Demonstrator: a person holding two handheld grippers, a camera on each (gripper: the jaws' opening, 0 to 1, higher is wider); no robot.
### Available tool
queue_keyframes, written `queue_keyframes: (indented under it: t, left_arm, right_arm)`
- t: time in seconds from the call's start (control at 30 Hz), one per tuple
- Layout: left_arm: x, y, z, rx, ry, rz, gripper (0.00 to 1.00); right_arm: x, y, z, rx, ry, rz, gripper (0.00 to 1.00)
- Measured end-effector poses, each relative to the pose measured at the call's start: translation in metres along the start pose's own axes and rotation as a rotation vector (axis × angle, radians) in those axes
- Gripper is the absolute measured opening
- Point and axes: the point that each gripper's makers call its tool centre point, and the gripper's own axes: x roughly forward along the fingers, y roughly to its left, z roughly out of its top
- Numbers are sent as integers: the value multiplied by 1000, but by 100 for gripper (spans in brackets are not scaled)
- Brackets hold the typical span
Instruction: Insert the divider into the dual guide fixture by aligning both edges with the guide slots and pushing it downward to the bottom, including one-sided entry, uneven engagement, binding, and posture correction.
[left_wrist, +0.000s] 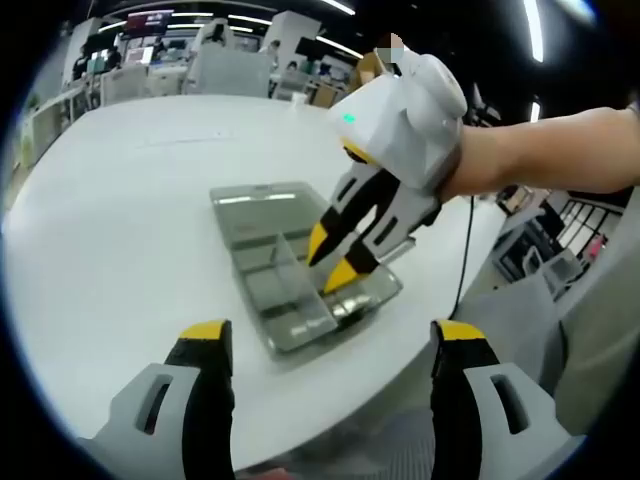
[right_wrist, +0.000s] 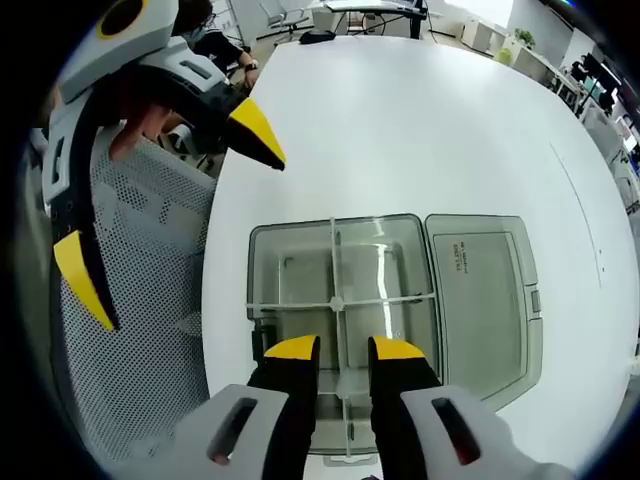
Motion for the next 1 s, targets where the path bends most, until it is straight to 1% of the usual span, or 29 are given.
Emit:
queue_keyframes:
  t: [0.1, 0.2, 0.47, 0.6, 0.93, 1.0]
  left_arm:
    - [0, 0, 1, 1, 0, 0, 79]
    - [0, 0, 1, 4, 2, -1, 79]
    - [0, 1, -1, 2, 10, 1, 79]
    - [0, 2, -3, 4, 14, 1, 79]
    - [0, 1, -2, 13, 22, 3, 80]
    - [0, 2, -3, 13, 26, 4, 80]
  right_arm:
    - [-1, 1, 0, 31, -15, 5, 18]
    - [-2, 0, -1, 50, -21, 0, 20]
    - [-6, 1, 0, 112, -63, -1, 24]
    - [-7, 1, 2, 138, -86, -10, 29]
    - [-10, -2, 1, 207, -130, -17, 32]
    - [-12, 0, 3, 259, -149, -3, 34]
